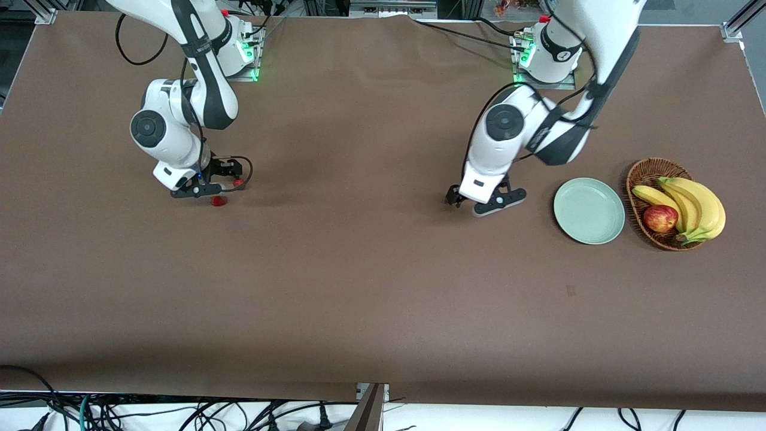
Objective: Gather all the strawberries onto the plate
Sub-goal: 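Take the strawberry with the left gripper while the right gripper withdraws, then carry the strawberry to the plate while the right gripper grasps another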
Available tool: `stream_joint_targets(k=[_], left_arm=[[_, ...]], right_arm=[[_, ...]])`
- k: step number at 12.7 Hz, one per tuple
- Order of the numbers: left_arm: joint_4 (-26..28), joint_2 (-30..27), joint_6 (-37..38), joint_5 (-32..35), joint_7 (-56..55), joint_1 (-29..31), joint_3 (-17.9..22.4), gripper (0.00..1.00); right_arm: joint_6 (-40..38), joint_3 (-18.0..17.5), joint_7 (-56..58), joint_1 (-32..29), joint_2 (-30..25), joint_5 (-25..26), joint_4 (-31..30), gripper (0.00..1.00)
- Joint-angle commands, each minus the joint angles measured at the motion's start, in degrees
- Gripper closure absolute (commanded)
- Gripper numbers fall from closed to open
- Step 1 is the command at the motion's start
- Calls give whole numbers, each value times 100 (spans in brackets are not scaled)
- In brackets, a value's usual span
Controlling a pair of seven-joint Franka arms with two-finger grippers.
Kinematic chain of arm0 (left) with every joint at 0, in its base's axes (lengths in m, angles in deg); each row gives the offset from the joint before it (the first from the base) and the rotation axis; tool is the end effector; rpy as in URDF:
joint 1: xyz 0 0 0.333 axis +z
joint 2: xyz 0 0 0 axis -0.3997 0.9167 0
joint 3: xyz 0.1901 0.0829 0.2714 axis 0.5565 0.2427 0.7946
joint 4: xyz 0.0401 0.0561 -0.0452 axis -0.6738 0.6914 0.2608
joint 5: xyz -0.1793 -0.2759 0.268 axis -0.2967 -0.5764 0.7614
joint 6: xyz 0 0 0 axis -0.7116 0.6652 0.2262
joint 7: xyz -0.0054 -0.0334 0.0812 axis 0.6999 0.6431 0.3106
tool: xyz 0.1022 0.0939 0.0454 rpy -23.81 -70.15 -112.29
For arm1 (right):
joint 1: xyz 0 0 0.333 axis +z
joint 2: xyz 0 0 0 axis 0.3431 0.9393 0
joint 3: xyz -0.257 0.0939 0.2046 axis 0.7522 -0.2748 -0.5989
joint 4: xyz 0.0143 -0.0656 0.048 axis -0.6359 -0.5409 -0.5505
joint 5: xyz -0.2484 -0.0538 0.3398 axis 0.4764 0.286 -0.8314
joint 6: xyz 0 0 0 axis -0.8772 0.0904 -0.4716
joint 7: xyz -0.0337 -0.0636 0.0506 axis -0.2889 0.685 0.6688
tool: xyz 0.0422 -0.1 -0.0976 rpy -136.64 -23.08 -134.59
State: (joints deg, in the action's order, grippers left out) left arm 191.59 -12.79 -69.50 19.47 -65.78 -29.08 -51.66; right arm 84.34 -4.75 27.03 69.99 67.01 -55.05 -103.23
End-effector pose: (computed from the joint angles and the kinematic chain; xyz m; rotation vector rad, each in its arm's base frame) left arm 0.5275 -0.3169 0.1969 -3.0261 -0.6431 -0.0794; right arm 0.4675 0.0775 0.1636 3.1149 0.1798 -0.2031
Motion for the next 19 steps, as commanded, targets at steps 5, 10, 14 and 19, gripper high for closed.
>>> stream_joint_targets(k=[5, 10, 14, 19], left_arm=[[-180, 863, -384, 1134, -1715, -88, -172, 0], [-172, 855, -384, 932, -1795, -89, -322, 8], [-145, 855, -375, 905, -1874, -54, -348, 60], [-268, 811, -332, 740, -1857, -2, -340, 81]], right_arm=[[395, -281, 57, 123, 25, -766, -144, 16], [897, -440, 127, 97, 368, -837, -135, 36], [915, -449, 118, 114, 404, -846, -109, 81], [-118, -580, -249, 141, 273, -881, 697, 90]])
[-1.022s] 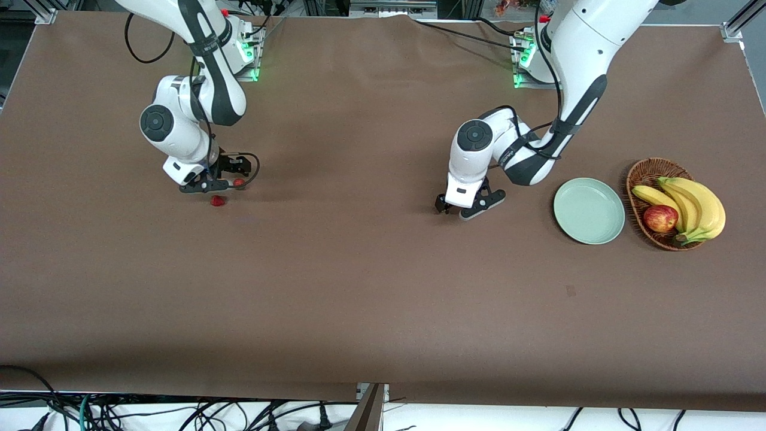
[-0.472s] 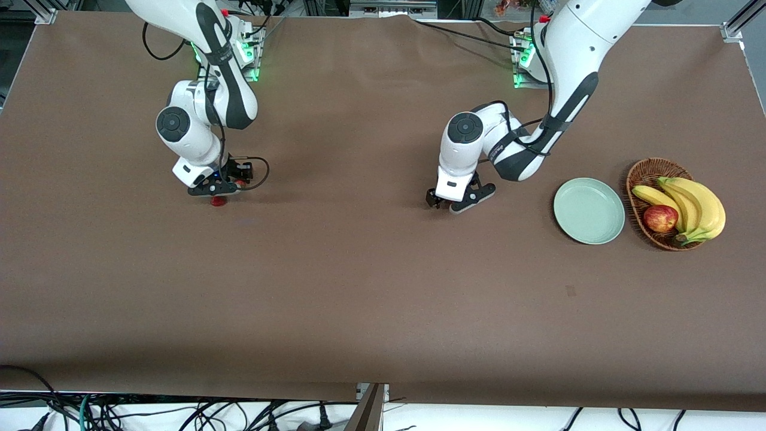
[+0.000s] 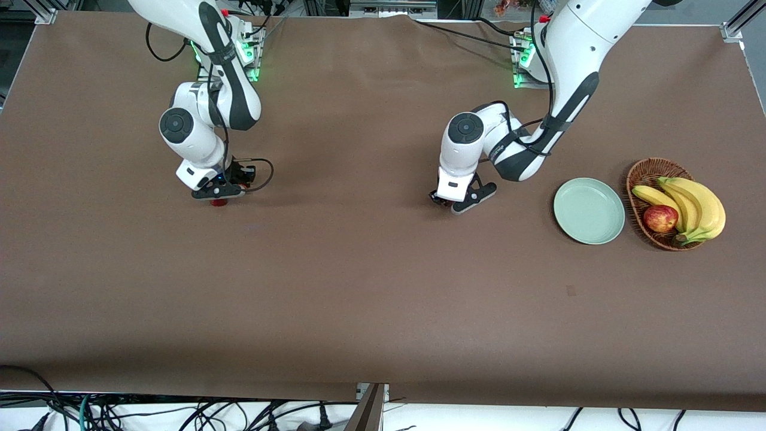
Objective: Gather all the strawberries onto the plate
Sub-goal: 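Carry the strawberry to the plate while the right gripper grasps another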
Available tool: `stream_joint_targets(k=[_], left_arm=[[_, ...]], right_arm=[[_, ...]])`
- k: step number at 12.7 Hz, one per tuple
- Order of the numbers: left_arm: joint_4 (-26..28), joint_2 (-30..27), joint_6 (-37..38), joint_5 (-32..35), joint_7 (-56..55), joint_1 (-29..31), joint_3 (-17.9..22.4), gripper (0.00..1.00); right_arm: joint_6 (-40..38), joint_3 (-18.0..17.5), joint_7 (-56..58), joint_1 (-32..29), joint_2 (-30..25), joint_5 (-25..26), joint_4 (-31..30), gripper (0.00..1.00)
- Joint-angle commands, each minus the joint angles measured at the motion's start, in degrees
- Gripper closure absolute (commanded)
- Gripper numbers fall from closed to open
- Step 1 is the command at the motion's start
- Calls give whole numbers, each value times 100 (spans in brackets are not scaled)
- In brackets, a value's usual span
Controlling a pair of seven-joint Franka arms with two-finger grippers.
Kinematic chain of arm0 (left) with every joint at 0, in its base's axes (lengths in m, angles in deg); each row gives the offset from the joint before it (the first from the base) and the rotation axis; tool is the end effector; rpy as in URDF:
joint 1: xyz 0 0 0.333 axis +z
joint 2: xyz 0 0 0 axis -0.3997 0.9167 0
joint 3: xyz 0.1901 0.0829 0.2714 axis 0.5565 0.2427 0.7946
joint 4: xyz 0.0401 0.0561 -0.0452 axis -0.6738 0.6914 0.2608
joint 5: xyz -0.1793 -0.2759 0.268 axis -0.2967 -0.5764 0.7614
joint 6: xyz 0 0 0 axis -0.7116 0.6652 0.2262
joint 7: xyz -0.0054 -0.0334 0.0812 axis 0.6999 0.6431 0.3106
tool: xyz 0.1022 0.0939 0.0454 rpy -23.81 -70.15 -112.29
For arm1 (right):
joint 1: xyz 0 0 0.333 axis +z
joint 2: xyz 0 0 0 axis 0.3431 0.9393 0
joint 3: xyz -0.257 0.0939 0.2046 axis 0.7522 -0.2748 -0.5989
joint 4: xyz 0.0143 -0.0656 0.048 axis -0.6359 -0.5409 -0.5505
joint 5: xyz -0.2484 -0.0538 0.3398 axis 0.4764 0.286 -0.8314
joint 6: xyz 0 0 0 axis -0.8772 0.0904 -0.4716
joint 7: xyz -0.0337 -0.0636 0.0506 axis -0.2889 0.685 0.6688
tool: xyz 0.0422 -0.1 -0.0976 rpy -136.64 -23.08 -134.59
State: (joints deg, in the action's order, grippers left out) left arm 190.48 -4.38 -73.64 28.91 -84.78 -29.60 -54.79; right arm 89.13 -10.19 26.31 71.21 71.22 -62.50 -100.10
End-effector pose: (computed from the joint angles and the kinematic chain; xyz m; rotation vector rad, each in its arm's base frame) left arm 0.5008 -0.3575 0.1380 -2.9915 -0.8648 -0.0700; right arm 0.4818 0.1345 0.1515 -3.1223 -0.1737 0.0894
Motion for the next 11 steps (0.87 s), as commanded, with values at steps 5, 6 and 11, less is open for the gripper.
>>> stream_joint_targets(k=[5, 6, 11], left_arm=[[-386, -803, 943, -2575, 3489, 226, 928, 82], [-386, -987, 1188, -2927, 4202, 235, 1261, 82], [-203, -1534, 2157, -3616, 7797, 235, 3081, 82]], right_arm=[[-1646, -1202, -2808, 115, 437, -137, 2596, 89], [-1743, -1509, -3503, 106, 762, -137, 3202, 88], [-1273, -2523, -6792, 473, 2958, -40, 6095, 84]])
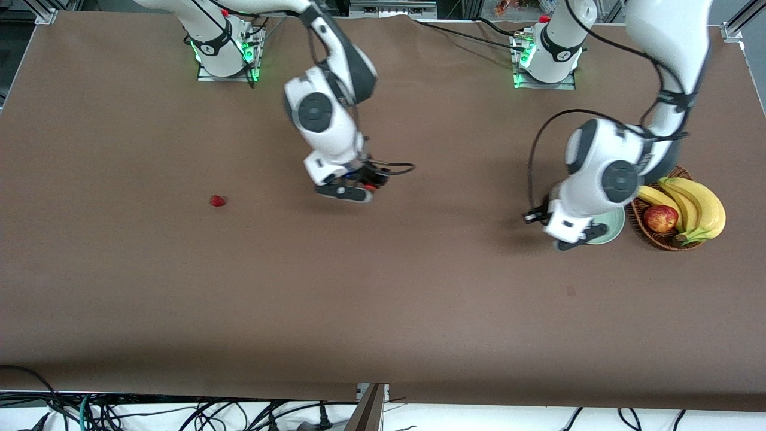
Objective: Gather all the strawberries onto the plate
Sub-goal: 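Release the strawberry onto the plate while the right gripper sets another midtable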
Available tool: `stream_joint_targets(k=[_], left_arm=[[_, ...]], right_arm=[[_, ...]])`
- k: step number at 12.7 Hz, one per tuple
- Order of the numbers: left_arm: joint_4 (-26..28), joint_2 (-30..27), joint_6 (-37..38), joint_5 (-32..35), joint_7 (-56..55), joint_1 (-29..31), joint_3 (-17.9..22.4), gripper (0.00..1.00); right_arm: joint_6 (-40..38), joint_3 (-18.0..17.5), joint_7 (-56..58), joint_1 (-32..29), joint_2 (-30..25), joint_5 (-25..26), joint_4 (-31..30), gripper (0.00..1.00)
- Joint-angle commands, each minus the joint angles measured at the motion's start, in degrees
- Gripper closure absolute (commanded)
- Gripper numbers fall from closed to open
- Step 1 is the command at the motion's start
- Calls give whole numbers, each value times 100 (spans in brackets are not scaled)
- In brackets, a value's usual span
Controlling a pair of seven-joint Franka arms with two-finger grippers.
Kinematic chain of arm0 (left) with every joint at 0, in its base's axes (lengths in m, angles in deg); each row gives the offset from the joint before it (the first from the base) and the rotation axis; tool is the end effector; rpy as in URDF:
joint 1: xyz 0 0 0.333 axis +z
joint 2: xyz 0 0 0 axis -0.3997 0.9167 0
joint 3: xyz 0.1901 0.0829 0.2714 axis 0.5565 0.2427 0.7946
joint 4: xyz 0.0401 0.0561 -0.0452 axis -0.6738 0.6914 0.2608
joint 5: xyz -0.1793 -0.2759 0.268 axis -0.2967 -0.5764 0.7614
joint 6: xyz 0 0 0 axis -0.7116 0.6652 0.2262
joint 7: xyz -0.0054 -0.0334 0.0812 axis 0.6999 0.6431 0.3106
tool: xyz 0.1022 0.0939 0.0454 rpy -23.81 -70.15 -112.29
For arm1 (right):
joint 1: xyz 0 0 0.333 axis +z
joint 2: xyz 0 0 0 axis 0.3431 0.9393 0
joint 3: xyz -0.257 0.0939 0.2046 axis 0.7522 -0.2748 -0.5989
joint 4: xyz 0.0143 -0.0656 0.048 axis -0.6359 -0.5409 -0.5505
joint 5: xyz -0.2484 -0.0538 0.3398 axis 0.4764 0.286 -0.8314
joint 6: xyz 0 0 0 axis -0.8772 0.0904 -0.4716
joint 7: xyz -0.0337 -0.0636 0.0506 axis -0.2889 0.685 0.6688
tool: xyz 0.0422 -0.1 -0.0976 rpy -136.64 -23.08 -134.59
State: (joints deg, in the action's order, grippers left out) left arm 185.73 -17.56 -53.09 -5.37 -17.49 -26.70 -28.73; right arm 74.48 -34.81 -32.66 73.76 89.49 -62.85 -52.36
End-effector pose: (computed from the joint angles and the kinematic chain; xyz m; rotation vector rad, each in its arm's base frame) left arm 0.6116 -0.0713 0.2442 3.0881 0.4867 -0.2807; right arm 0.5123 0.5568 0.2426 -2.8527 0.4924 0.1061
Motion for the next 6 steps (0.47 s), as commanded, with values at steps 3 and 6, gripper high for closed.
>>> stream_joint_targets(k=[3, 6], left_arm=[[571, -198, -204, -205, 2696, -28, 1285, 82], [1370, -137, -1370, -355, 3727, 42, 1638, 82]], right_arm=[[1561, -61, -1751, 658, 1837, -5, 1572, 74], [2006, -18, -2306, 870, 1980, 12, 1572, 48]])
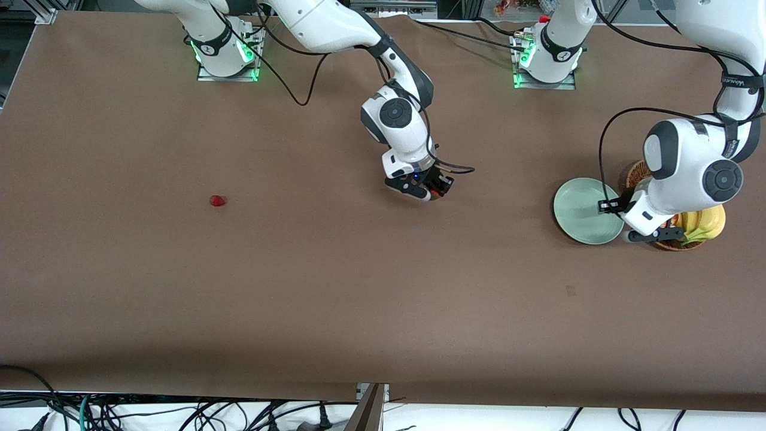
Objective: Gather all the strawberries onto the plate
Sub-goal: 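Release the strawberry onto the plate while the right gripper sets another midtable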
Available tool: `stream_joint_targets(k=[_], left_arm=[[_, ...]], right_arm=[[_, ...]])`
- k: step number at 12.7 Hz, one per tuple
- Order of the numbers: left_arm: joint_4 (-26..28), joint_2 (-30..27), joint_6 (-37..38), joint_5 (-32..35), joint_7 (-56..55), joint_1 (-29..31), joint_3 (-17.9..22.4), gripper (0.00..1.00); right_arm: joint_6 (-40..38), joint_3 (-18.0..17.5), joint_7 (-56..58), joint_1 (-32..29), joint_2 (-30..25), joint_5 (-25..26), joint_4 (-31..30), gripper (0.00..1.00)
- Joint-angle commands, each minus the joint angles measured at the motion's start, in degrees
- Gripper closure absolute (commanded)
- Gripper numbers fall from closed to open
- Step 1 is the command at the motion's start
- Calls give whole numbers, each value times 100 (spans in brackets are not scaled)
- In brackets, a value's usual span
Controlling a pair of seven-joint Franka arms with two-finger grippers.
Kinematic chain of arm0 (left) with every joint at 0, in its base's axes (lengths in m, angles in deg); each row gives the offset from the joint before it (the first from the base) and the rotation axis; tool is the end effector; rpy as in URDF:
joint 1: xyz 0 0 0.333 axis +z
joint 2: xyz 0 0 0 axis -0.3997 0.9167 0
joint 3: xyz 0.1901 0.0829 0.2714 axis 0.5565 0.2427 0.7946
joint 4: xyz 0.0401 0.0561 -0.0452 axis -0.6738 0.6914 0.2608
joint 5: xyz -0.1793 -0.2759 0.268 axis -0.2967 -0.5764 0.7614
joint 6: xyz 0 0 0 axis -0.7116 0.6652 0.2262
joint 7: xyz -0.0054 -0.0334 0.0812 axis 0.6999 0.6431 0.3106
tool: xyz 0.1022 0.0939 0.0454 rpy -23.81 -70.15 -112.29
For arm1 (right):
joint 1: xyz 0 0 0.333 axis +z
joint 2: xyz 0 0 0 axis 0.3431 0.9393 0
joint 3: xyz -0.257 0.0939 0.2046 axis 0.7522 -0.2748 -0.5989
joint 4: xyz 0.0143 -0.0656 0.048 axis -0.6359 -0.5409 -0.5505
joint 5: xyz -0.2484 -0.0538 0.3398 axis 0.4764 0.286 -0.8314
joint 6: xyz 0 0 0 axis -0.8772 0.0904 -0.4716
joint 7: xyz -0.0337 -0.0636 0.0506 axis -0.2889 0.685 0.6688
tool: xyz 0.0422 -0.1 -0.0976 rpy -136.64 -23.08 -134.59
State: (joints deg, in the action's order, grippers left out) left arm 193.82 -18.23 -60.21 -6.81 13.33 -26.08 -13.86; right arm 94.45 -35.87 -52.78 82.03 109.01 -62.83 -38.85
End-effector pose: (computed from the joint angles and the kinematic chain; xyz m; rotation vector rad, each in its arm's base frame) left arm 0.5734 0.0901 0.2048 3.1268 0.0928 -0.2692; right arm 0.4634 0.6791 0.1290 -2.6371 0.7483 -0.0625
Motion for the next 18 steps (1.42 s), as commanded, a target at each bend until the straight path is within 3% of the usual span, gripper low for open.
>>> stream_joint_targets(k=[1, 3, 4, 5, 6, 9, 11, 13, 15, 18], left_arm=[[677, 26, -906, -211, 812, -20, 204, 82], [678, 150, -1022, -211, 1024, 15, 256, 81], [669, 159, -1023, -211, 1077, 24, 257, 73], [652, 176, -1014, -211, 1121, 24, 257, 17], [617, 202, -988, -211, 1165, 7, 257, 0], [389, -147, -472, -211, 1052, -64, 204, 0], [177, -464, 126, -211, 676, -73, -67, 0], [177, -606, 172, -211, 175, -73, -401, 0], [177, -606, 173, -211, -125, -73, -665, 0], [186, -624, 120, -124, -1588, -73, -1629, 0]], right_arm=[[-26, 106, -286, 18, -68, 1, 221, 31], [-576, 254, -216, -61, -384, -8, 221, 23], [-1233, 429, -146, -157, -638, 19, 221, 20], [-1831, 553, 46, -297, -858, 10, 221, 19], [-2315, 572, 544, -464, -1130, -42, 203, 19], [-4238, 1070, 2158, -913, -1746, 10, 133, 19], [-5174, 1904, 4038, -914, -2115, 36, -444, 19], [-5046, 2616, 5857, -914, -2616, 158, -1576, 18], [-4547, 3276, 7380, -914, -2688, 177, -2438, 18], [-2986, 3604, 8745, -914, -2758, 133, -3844, 18]])
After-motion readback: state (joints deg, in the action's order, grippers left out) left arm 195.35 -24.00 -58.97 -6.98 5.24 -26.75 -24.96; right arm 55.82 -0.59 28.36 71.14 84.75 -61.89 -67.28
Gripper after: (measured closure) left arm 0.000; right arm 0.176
